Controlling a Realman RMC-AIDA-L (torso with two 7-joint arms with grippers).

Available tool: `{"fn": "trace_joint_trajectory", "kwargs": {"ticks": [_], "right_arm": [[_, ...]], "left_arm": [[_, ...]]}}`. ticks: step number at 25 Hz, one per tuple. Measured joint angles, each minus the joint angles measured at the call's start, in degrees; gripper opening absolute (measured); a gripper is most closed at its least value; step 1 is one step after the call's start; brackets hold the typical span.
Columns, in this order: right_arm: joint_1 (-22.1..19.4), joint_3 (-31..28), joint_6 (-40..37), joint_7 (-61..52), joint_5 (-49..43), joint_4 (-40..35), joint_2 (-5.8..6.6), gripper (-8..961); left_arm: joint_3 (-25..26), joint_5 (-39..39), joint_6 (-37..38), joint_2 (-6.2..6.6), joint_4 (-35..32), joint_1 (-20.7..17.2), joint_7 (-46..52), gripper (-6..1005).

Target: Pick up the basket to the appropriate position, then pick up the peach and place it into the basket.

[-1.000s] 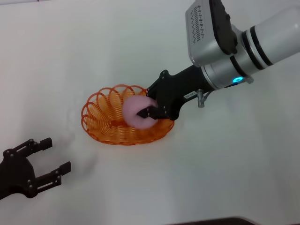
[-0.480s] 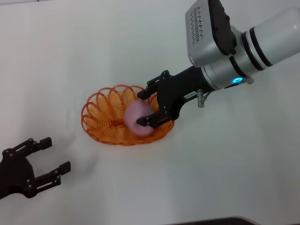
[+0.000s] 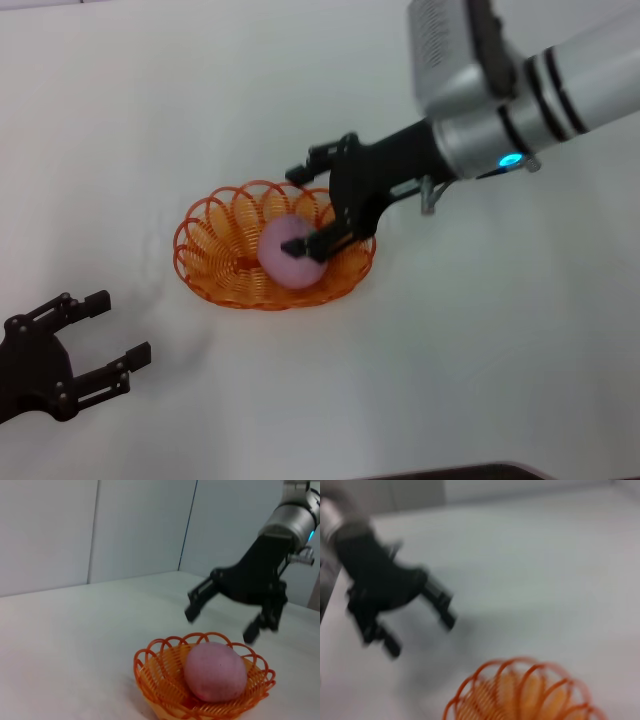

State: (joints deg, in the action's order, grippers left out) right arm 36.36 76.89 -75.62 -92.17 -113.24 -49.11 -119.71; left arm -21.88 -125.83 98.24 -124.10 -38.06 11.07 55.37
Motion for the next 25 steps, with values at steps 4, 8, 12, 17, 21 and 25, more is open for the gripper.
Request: {"fn": "trace_joint_trajectory", "kwargs": {"ticks": [4,8,12,17,21,25], "right_arm": [[-2.64,-7.63,-3.08,5.17,4.04,-0.06,0.09,958],[-6.17,-15.77,-5.45,9.45,5.29,0.35,0.20,958],[-10.10,-23.04,-7.07,14.03,5.36,0.78,0.28,957],[-12.31,-27.77,-7.70,18.53,6.15,4.81,0.13,957],[-13.61,-30.66,-9.71,25.64,8.96,10.85,-0.08,958],[-15.31,-31.38,-10.73,36.62,12.15,18.61,-0.11,958]], "left_arm": [[0.06,0.04,0.08,0.00,0.00,0.00,0.11,813],[0.11,0.18,0.12,0.00,0.00,0.11,0.76,813],[0.09,0.24,0.14,0.00,0.00,0.58,0.89,813],[0.08,0.29,0.20,0.00,0.14,1.18,1.44,813],[0.25,0.95,0.20,0.00,0.31,1.30,1.44,813],[0.48,1.22,0.21,0.00,0.45,1.32,1.44,813]]}}
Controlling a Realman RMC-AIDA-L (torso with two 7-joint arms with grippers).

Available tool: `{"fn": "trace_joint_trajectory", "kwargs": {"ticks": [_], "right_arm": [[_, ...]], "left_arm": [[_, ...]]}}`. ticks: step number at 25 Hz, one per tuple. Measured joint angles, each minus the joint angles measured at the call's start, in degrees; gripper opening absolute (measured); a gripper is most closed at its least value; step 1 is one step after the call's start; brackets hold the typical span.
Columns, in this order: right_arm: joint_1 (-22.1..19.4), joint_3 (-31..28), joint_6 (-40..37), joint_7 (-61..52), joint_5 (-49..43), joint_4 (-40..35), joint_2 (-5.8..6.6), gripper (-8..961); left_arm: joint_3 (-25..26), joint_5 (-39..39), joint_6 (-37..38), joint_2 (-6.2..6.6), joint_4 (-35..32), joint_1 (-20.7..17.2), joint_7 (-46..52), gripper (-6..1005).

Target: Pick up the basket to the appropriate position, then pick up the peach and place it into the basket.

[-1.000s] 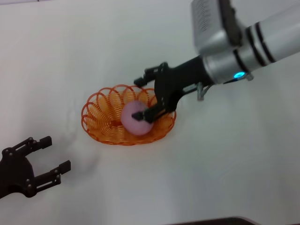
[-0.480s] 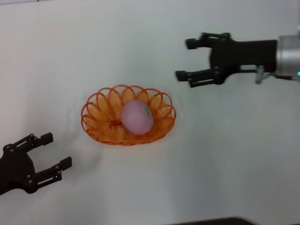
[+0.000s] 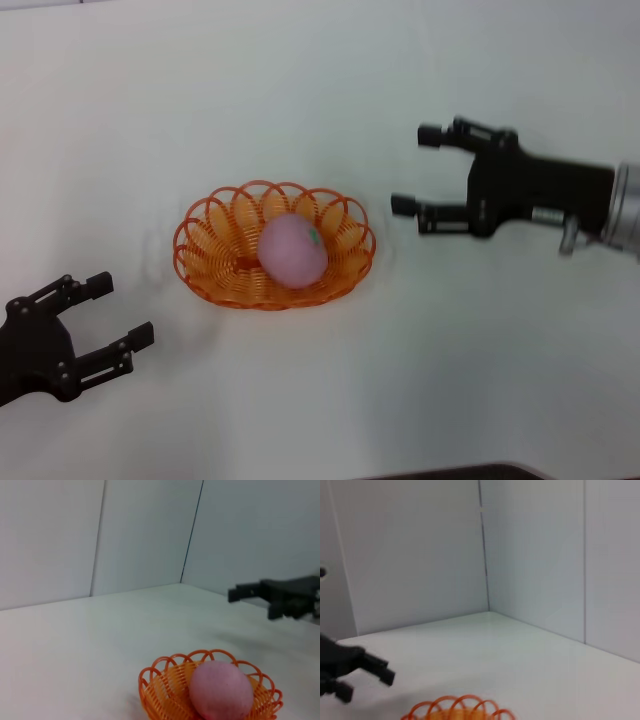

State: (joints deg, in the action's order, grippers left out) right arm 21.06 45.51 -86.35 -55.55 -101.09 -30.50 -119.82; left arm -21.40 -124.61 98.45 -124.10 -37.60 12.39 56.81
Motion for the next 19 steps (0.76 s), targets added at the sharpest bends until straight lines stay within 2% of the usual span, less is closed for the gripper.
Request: {"fn": "trace_joint_trajectory", "kwargs": {"ticks": [4,10,19], "right_arm": [[-1.67,0.21,-1.01,5.33,-0.06,3.95,0.11,957],[-4.82,0.46,-2.95,7.10,-0.79,4.58,0.21,957],[-4.87,0.04,-0.64,7.17,-3.54,4.67,0.35,957]], "left_arm": [[0.10,0.07,-0.01,0.00,0.17,-0.04,0.00,813],[0.13,-0.04,-0.14,0.00,0.30,-0.24,-0.02,813],[0.14,-0.34,-0.61,0.09,0.32,-0.41,-0.31,813]]}}
